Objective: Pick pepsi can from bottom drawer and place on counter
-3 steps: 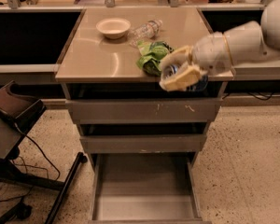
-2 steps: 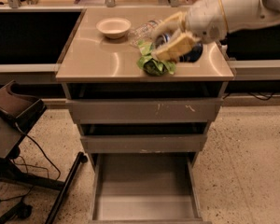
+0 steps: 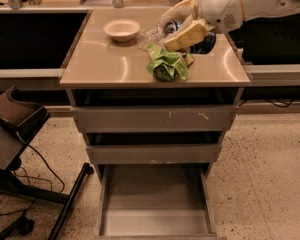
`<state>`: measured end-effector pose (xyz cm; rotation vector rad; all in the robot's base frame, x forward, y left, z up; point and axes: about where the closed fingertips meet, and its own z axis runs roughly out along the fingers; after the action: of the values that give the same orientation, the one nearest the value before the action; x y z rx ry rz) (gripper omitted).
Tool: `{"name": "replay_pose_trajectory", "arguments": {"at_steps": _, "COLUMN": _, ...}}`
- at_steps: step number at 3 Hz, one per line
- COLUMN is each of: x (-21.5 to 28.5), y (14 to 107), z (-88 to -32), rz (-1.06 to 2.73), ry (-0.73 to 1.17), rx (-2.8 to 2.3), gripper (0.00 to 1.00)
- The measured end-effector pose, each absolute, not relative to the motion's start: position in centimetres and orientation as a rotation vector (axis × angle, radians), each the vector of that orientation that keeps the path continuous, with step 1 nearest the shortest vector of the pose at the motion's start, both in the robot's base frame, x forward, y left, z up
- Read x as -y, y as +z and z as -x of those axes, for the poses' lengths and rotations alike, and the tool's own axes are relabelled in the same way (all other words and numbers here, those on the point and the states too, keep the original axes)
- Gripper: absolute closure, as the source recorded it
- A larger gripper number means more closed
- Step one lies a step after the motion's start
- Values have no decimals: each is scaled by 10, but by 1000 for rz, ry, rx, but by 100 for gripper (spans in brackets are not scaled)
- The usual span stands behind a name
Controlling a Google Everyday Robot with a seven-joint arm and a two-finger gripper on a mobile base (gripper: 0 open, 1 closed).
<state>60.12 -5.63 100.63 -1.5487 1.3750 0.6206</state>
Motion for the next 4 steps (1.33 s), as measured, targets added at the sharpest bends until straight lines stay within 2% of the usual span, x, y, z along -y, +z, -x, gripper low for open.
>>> {"name": "replay_pose_trajectory", "arguments": {"at_steps": 1, "x": 77, "y": 1002, "z": -630, "rz": 1513, "ry": 607, "rx": -1369, "gripper": 100}}
{"name": "replay_pose_trajectory", "arguments": {"at_steps": 2, "x": 78, "y": 960, "z": -677, "rz": 1528, "ry": 686, "rx": -1367, "gripper": 100}}
{"name": "replay_pose_trajectory", "arguments": {"at_steps": 3, "x": 59, "y": 925, "z": -709, "rz": 1578, "ry": 769, "rx": -1367, "gripper": 100}}
{"name": "replay_pose_trajectory", "arguments": {"at_steps": 4, "x": 70, "y": 934, "z": -734, "rz": 1546, "ry": 704, "rx": -1361, "gripper": 100}}
